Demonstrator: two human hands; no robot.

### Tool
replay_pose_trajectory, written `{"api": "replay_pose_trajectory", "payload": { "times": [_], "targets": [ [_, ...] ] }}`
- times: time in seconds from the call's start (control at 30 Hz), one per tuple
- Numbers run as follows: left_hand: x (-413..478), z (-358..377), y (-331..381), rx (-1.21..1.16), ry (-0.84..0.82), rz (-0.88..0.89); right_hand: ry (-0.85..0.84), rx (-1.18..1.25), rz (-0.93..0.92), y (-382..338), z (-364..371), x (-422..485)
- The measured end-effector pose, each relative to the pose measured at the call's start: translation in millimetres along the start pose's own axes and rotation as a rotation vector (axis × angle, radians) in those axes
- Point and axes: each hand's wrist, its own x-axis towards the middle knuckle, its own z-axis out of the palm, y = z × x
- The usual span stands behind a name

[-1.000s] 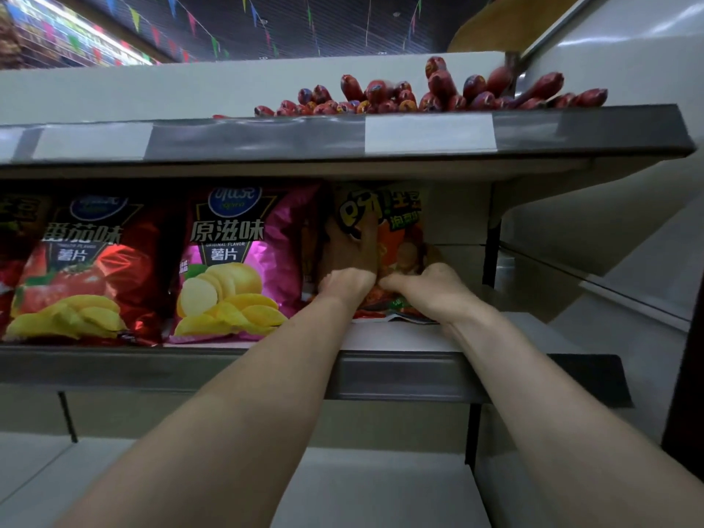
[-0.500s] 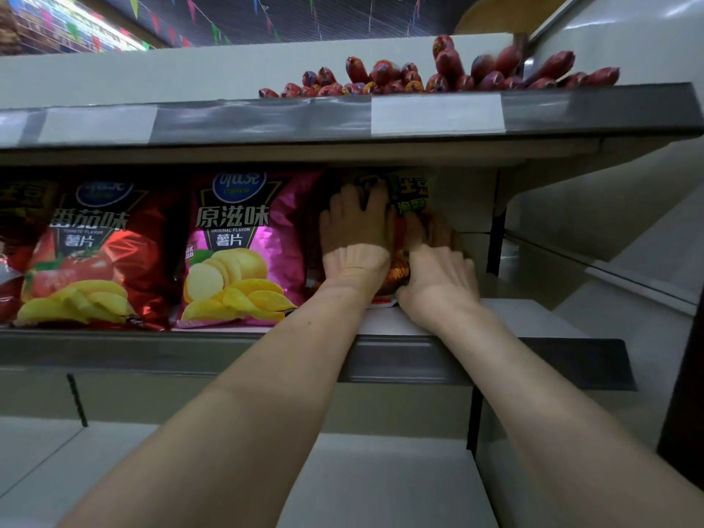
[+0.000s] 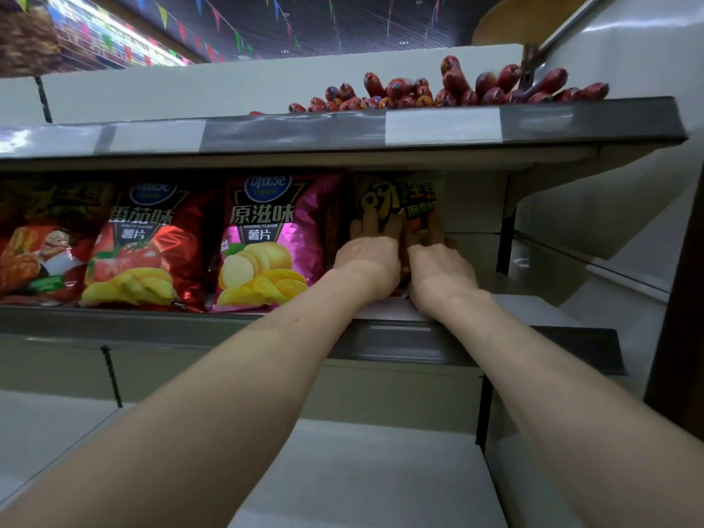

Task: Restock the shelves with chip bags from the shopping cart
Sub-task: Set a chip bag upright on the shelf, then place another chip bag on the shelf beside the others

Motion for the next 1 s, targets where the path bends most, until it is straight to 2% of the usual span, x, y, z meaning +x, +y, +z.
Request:
{"api": "replay_pose_trajectory", "payload": {
  "times": [0.13,0.37,0.5,0.73,1.0],
  "targets": [
    [-11.2,-13.3,9.9,0.061,-0.015,-0.039,0.046,0.033,-0.029,4.0,-6.8,-13.9],
    [-56.7,-27.9,-6.4,0.042,0.273,-0.006,0.148,0.080,-0.140,-9.9,-10.2,-45.5],
    [-82.2,-46.9,-31.5,0.032,0.347,-0.037,0.171,0.082,-0.219,-40.5,-16.2,-60.1],
    [-132.8,-90.6,-108.6,0.134,0.365,-0.187,0.194,0.137,-0.396,-131.2,-24.0,-80.9],
    [-225.3,-149.1,-245.3,0.275,0.373,-0.371,0.139,0.218,-0.617,-300.4,-12.8,-118.6]
  ]
}}
